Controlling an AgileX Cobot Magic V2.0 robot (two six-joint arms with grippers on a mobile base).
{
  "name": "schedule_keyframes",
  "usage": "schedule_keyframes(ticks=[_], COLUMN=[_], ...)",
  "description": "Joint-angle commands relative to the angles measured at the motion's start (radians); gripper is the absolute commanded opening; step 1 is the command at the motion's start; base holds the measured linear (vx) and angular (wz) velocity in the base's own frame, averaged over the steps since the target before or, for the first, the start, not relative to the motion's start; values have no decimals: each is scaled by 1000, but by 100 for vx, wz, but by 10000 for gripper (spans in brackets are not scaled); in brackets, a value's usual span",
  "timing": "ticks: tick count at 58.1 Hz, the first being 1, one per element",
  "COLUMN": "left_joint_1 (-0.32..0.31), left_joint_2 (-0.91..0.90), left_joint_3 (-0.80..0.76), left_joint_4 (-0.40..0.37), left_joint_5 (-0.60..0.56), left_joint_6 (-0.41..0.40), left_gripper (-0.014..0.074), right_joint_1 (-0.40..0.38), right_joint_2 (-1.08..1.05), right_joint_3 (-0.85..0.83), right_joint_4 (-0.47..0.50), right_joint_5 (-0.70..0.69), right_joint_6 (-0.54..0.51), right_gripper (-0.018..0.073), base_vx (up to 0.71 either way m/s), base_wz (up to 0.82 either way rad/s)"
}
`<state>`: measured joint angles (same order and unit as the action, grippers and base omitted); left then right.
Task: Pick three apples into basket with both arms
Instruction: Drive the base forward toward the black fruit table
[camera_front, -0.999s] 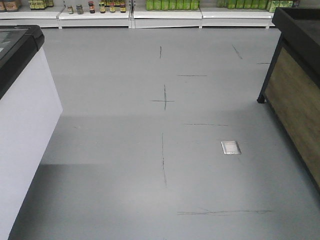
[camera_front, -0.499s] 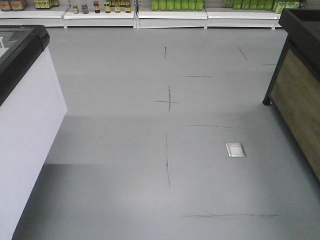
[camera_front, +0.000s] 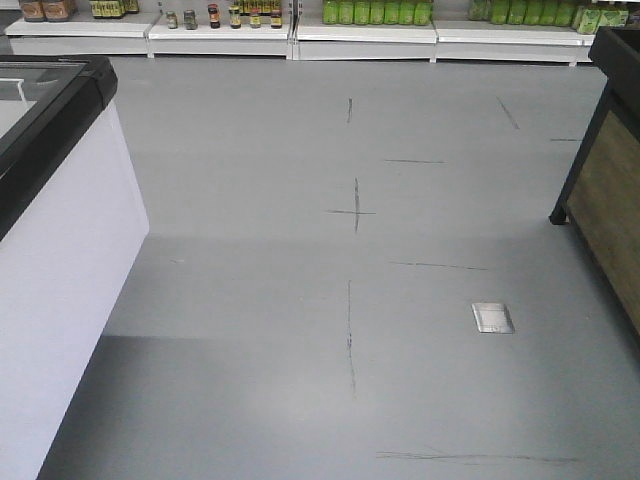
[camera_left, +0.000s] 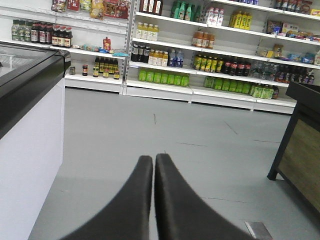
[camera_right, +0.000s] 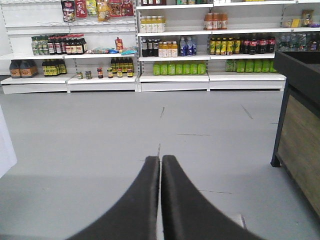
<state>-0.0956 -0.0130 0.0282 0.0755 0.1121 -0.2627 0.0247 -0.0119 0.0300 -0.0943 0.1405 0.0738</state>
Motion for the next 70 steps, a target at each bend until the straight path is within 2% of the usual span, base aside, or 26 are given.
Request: schedule_keyframes(ticks=[1, 70], left_joint_1=[-7, -7], left_joint_2=[-12, -12], left_joint_3=[-25, -25], left_joint_4=[-1, -1], left_joint_5=[-69, -69], left_joint_6=[-6, -6], left_gripper=[-6, -6], right_joint_1=[-5, -5], right_joint_2=[-11, -11], right_joint_3=[12, 12], right_joint_4=[-9, -9], right_joint_5=[-71, -71], right_joint_6=[-8, -8], right_gripper=[-5, -5], base_vx=[14, 15], base_wz=[6, -7])
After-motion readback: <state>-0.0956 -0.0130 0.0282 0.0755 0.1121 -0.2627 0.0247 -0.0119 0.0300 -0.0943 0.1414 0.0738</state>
